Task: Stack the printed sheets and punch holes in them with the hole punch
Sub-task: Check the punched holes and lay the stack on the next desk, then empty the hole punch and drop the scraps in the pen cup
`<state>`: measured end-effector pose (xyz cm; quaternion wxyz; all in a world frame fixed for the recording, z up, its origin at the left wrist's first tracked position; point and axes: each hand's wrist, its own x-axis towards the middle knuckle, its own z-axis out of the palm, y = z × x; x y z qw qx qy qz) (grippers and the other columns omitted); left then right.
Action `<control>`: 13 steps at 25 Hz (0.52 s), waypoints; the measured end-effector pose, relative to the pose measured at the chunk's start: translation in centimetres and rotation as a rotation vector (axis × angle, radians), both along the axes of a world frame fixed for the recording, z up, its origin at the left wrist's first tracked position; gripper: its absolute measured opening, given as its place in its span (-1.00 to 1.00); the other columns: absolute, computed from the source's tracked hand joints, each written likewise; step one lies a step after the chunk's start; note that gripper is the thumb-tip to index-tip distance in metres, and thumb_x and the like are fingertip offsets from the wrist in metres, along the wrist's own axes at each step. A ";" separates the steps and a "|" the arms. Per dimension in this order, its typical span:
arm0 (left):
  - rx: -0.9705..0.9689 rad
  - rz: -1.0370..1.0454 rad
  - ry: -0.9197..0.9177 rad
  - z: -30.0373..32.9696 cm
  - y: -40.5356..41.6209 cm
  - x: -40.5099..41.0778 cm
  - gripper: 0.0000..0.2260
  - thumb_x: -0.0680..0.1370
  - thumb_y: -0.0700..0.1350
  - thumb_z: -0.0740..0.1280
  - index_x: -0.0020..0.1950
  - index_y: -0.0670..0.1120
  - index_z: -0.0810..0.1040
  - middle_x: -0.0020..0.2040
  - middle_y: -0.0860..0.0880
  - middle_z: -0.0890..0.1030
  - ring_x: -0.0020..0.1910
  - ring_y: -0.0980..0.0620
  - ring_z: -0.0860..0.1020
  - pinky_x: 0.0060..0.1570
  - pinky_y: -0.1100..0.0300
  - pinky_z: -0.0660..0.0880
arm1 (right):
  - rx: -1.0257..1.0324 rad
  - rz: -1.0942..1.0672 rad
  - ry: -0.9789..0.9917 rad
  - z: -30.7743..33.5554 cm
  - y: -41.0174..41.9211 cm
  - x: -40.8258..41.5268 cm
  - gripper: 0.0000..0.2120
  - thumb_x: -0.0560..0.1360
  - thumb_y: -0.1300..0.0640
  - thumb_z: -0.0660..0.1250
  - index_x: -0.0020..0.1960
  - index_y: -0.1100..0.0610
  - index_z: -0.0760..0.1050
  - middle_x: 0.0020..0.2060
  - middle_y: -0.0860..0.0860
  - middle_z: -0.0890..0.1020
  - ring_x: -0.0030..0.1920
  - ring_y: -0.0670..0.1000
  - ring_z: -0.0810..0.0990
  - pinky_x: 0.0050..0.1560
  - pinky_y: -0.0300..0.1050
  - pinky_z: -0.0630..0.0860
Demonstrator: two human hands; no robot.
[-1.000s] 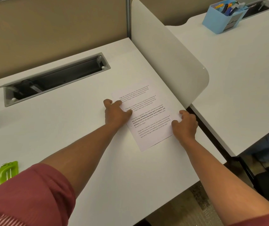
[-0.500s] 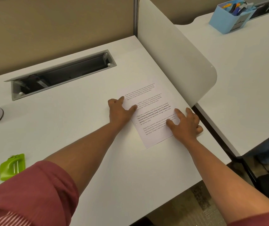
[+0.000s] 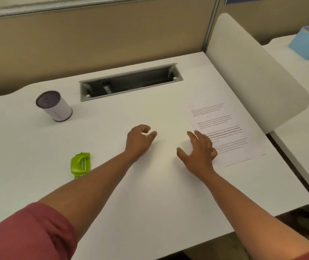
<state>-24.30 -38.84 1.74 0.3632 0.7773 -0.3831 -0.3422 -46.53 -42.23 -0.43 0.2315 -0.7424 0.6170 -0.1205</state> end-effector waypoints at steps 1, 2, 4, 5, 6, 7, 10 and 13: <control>-0.024 0.028 -0.030 0.6 1.5 1.9 -0.73 0.54 0.07 0.47 0.18 -0.02 0.63 0.16 0.02 0.65 0.04 0.03 0.62 0.04 0.15 0.53 | 0.010 0.058 -0.013 0.0 1.1 2.2 -0.28 0.46 -0.26 0.32 0.56 -0.09 0.24 0.60 -0.04 0.22 0.59 0.06 0.05 0.43 0.21 0.07; -0.052 0.050 -0.072 1.1 3.1 3.7 -0.77 0.55 0.04 0.47 0.14 -0.02 0.64 0.11 0.03 0.67 0.03 0.01 0.62 0.02 0.16 0.51 | 0.025 0.113 -0.030 -0.1 2.2 4.4 -0.29 0.47 -0.25 0.33 0.55 -0.09 0.25 0.59 -0.06 0.24 0.59 0.05 0.07 0.44 0.19 0.07; -0.108 0.067 -0.206 1.8 6.2 7.3 -0.83 0.56 -0.01 0.46 0.11 -0.02 0.65 0.08 0.03 0.67 0.08 -0.03 0.58 0.05 0.14 0.47 | 0.066 0.230 -0.076 0.1 4.3 8.7 -0.30 0.47 -0.22 0.36 0.55 -0.09 0.26 0.56 -0.09 0.29 0.57 0.01 0.12 0.43 0.11 0.07; -0.113 0.074 -0.281 2.0 8.0 9.3 -0.84 0.56 -0.02 0.45 0.11 -0.01 0.65 0.08 0.03 0.66 0.11 -0.04 0.55 0.06 0.15 0.42 | 0.094 0.297 -0.097 0.1 5.5 11.0 -0.29 0.47 -0.20 0.37 0.56 -0.09 0.25 0.55 -0.10 0.31 0.56 0.00 0.14 0.43 0.07 0.07; -0.102 0.089 -0.336 2.0 9.7 11.1 -0.84 0.56 -0.02 0.44 0.12 0.00 0.65 0.09 0.03 0.65 0.14 -0.04 0.53 0.06 0.17 0.38 | 0.123 0.364 -0.113 0.2 6.5 13.0 -0.27 0.47 -0.20 0.38 0.57 -0.09 0.23 0.55 -0.11 0.31 0.56 -0.02 0.15 0.43 0.03 0.06; -0.077 0.118 -0.359 1.9 11.2 12.9 -0.81 0.55 -0.01 0.45 0.14 0.00 0.64 0.12 0.02 0.63 0.16 -0.05 0.52 0.06 0.17 0.36 | 0.151 0.433 -0.117 0.3 7.5 14.9 -0.24 0.46 -0.20 0.40 0.58 -0.09 0.20 0.56 -0.11 0.29 0.56 -0.03 0.15 0.44 0.01 0.05; 0.022 0.247 -0.262 1.1 15.0 17.5 -0.68 0.49 0.03 0.51 0.20 -0.02 0.61 0.18 -0.04 0.57 0.17 -0.07 0.54 0.14 0.07 0.48 | 0.191 0.626 -0.061 0.3 9.9 20.1 -0.09 0.41 -0.23 0.44 0.62 -0.10 0.08 0.60 -0.11 0.21 0.58 -0.02 0.11 0.47 0.04 0.05; 0.130 0.287 -0.118 0.2 16.8 19.7 -0.52 0.39 0.14 0.59 0.20 -0.04 0.58 0.13 -0.03 0.56 0.09 0.00 0.54 0.05 0.10 0.49 | 0.247 0.694 -0.034 0.4 11.0 23.9 0.07 0.33 -0.25 0.51 0.64 -0.13 -0.04 0.59 -0.09 0.22 0.58 0.01 0.12 0.39 0.03 0.10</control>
